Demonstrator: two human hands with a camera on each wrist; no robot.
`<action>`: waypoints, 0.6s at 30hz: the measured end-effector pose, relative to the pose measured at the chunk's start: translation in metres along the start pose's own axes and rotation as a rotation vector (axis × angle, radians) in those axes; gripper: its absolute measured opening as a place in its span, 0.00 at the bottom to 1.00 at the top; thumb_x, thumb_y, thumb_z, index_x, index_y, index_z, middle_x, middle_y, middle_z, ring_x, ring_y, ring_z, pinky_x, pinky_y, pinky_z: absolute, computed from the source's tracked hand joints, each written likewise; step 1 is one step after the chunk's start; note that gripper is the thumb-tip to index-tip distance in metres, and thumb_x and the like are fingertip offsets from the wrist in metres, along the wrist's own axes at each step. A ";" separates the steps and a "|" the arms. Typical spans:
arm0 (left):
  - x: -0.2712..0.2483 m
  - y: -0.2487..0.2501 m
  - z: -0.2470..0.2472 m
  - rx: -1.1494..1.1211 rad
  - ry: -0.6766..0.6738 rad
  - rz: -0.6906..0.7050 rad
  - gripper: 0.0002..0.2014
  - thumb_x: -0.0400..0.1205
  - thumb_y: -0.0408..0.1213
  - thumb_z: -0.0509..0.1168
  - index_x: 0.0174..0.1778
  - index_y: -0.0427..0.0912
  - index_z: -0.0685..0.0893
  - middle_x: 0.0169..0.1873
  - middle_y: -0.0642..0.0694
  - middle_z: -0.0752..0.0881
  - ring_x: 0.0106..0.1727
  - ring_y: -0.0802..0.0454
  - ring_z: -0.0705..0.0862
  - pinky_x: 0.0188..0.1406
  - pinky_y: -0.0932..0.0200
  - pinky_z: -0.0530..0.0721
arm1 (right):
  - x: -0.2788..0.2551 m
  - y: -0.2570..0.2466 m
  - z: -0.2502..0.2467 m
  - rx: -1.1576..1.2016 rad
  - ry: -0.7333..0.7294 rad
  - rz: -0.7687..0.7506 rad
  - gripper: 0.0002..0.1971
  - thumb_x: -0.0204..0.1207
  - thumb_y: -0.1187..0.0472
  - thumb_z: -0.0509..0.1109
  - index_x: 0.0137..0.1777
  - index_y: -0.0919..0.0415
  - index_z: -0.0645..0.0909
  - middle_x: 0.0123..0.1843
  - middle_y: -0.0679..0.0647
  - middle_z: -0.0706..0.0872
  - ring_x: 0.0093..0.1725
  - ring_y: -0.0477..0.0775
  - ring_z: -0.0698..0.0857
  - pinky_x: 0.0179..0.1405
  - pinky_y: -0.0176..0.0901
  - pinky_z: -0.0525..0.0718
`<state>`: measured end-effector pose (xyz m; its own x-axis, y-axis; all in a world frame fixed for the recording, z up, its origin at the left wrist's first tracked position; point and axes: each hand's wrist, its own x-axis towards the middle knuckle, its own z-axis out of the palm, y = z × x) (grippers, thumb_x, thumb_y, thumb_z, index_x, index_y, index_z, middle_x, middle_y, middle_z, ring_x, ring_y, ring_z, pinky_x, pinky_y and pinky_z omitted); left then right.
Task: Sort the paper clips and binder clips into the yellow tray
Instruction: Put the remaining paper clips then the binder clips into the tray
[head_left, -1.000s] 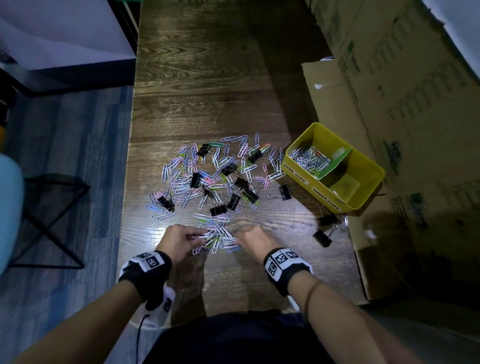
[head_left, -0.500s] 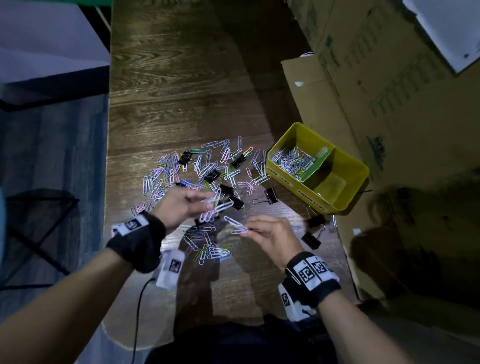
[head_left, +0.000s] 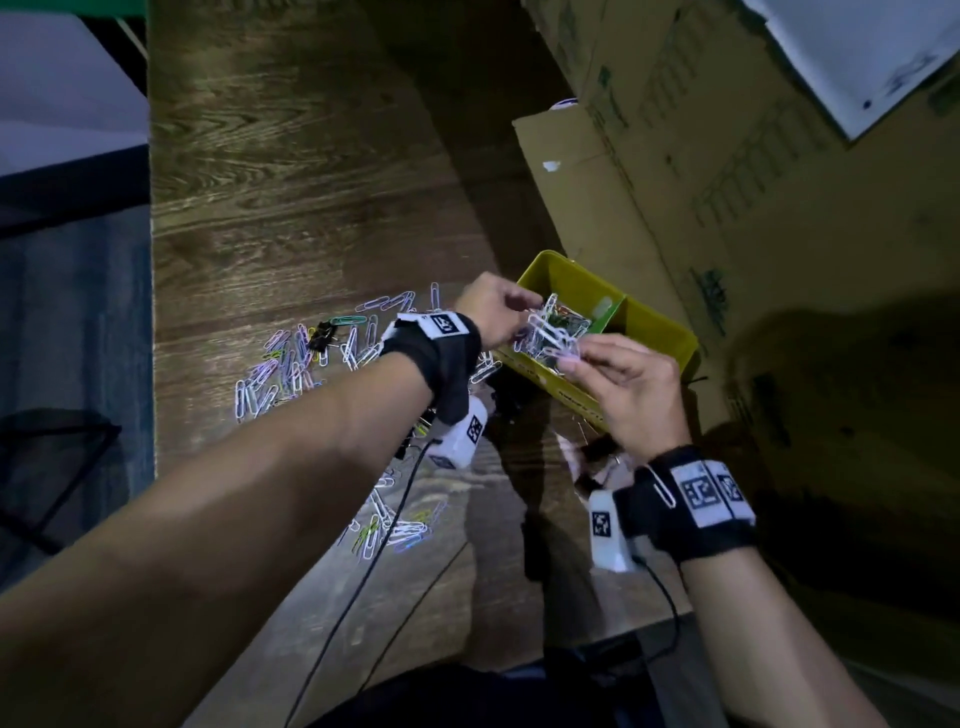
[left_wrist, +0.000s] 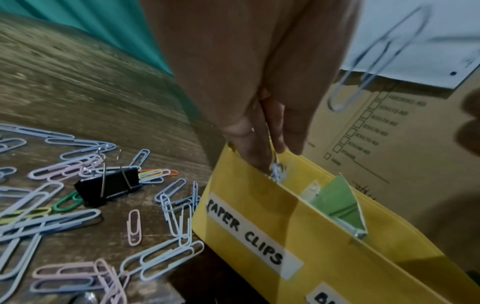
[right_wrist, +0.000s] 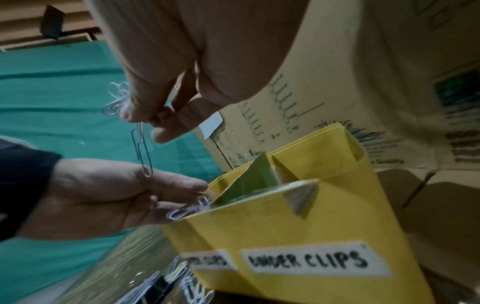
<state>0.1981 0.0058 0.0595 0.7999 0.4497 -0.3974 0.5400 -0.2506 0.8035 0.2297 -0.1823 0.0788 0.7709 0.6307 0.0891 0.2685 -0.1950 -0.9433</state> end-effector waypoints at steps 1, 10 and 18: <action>0.002 -0.002 0.002 -0.010 -0.023 -0.015 0.12 0.76 0.33 0.72 0.55 0.43 0.87 0.43 0.49 0.89 0.40 0.54 0.86 0.45 0.60 0.85 | 0.008 0.002 -0.002 -0.011 0.005 0.030 0.12 0.69 0.64 0.78 0.52 0.60 0.87 0.47 0.50 0.89 0.47 0.52 0.89 0.51 0.50 0.89; -0.036 -0.025 -0.019 -0.431 0.079 -0.077 0.07 0.81 0.24 0.61 0.47 0.35 0.84 0.43 0.38 0.88 0.44 0.50 0.88 0.45 0.60 0.88 | 0.068 0.006 0.019 -0.632 -0.262 0.246 0.14 0.78 0.58 0.71 0.59 0.64 0.85 0.57 0.61 0.87 0.51 0.56 0.85 0.52 0.43 0.83; -0.131 -0.109 -0.069 0.125 -0.108 -0.067 0.04 0.80 0.36 0.66 0.44 0.48 0.86 0.34 0.42 0.89 0.32 0.49 0.85 0.35 0.52 0.85 | 0.066 0.016 0.039 -0.849 -0.315 0.189 0.21 0.75 0.60 0.74 0.68 0.59 0.80 0.63 0.64 0.81 0.58 0.63 0.85 0.61 0.53 0.83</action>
<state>0.0159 0.0336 0.0548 0.7811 0.3759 -0.4986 0.6157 -0.3314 0.7149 0.2621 -0.1145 0.0572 0.6859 0.6830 -0.2512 0.5835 -0.7224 -0.3711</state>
